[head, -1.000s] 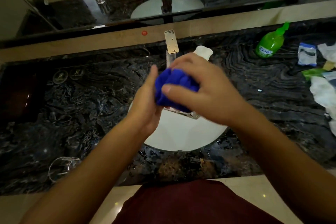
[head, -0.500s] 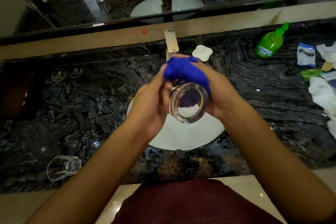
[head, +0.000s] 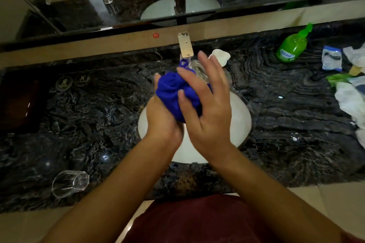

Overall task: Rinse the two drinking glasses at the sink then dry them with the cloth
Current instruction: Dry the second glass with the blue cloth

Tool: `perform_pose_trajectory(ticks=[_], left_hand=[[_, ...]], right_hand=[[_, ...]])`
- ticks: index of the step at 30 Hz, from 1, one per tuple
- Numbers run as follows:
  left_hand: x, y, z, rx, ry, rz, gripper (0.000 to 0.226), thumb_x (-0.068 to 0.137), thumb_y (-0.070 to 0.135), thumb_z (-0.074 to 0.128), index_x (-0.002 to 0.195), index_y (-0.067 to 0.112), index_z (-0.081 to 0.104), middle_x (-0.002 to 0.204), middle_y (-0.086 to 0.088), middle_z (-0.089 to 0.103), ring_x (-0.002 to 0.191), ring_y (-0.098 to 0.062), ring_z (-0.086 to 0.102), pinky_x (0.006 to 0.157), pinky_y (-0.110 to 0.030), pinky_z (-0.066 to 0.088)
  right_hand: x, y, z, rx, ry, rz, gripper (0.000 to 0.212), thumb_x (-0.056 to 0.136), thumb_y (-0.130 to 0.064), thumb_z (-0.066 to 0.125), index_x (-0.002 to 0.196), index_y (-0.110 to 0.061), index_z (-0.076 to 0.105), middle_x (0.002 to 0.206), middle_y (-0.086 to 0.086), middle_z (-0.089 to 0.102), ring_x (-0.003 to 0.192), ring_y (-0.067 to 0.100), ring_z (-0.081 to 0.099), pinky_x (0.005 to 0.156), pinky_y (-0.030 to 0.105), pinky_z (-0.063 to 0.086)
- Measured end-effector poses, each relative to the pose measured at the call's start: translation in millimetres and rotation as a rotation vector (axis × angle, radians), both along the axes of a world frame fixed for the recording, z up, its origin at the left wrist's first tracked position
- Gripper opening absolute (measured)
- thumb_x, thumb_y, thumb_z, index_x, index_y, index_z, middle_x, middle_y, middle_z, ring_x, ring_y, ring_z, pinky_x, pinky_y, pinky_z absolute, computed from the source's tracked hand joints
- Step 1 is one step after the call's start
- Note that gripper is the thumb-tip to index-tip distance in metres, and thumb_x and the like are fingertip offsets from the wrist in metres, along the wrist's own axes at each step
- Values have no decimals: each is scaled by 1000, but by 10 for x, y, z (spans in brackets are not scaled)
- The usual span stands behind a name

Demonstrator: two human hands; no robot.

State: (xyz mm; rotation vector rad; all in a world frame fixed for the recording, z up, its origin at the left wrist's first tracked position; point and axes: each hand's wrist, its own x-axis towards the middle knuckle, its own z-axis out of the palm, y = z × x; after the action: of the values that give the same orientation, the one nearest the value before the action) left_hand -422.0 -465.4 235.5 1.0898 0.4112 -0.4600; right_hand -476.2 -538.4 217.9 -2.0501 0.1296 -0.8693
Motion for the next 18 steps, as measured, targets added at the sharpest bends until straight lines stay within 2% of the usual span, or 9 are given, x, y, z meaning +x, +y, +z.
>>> perform_pose_trajectory(ticks=[2, 4, 7, 10, 12, 14, 15, 17, 18], left_hand=[[53, 63, 44, 169, -139, 26, 51, 107, 48, 45, 78, 16, 71, 82, -8, 72, 86, -26, 68, 83, -38, 57], [115, 137, 89, 287, -264, 16, 50, 104, 50, 49, 70, 17, 65, 76, -10, 64, 80, -27, 60, 78, -42, 51], [163, 192, 135, 350, -361, -24, 46, 101, 44, 58, 65, 17, 65, 72, -11, 62, 74, -25, 57, 74, -41, 48], [136, 252, 119, 363, -444, -109, 54, 106, 35, 53, 54, 23, 67, 54, -4, 61, 55, -16, 59, 68, -28, 51], [90, 290, 126, 337, -505, -192, 61, 108, 35, 46, 50, 24, 60, 41, 0, 50, 39, -13, 49, 59, -21, 46], [47, 303, 156, 226, -512, -237, 61, 109, 35, 42, 51, 21, 56, 36, 0, 44, 33, -12, 42, 50, -20, 41], [44, 302, 185, 172, -498, -242, 61, 109, 34, 41, 51, 19, 55, 35, 0, 43, 32, -12, 40, 47, -20, 39], [66, 292, 241, 108, -474, -232, 61, 109, 34, 40, 51, 18, 53, 33, -2, 42, 32, -13, 38, 43, -22, 36], [92, 300, 250, 109, -475, -226, 62, 109, 35, 40, 50, 19, 54, 33, -2, 42, 32, -14, 39, 44, -22, 36]], right_hand=[[19, -53, 62, -5, 72, 22, 35, 101, -30, 55, 133, -18, 66, 154, 10, 51, 151, 27, 36, 118, 55, 33], [28, -97, 149, 159, 178, 112, 31, 101, -31, 56, 127, -21, 69, 148, 3, 58, 142, 16, 48, 114, 47, 41], [53, -151, 343, 478, 313, 194, 21, 99, -27, 58, 107, -16, 74, 105, 1, 76, 100, 10, 71, 89, 39, 58], [164, -280, 438, 639, 419, 166, 26, 101, -26, 60, 91, -3, 67, 75, 10, 68, 68, 16, 64, 64, 32, 55], [248, -420, 380, 715, 519, 119, 27, 101, -29, 61, 86, -7, 66, 73, 7, 68, 69, 15, 66, 67, 28, 57], [294, -519, 242, 737, 594, 125, 27, 100, -28, 61, 90, -3, 67, 79, 13, 71, 77, 24, 70, 80, 46, 59], [285, -543, 161, 731, 616, 143, 24, 101, -22, 59, 91, -2, 67, 75, 10, 71, 74, 23, 68, 76, 49, 57], [211, -547, 51, 673, 647, 185, 17, 99, -11, 59, 88, 0, 67, 69, 3, 66, 68, 17, 58, 67, 35, 48], [180, -559, 13, 639, 658, 196, 12, 97, -7, 61, 91, 3, 65, 70, 6, 63, 69, 18, 56, 67, 33, 46]])
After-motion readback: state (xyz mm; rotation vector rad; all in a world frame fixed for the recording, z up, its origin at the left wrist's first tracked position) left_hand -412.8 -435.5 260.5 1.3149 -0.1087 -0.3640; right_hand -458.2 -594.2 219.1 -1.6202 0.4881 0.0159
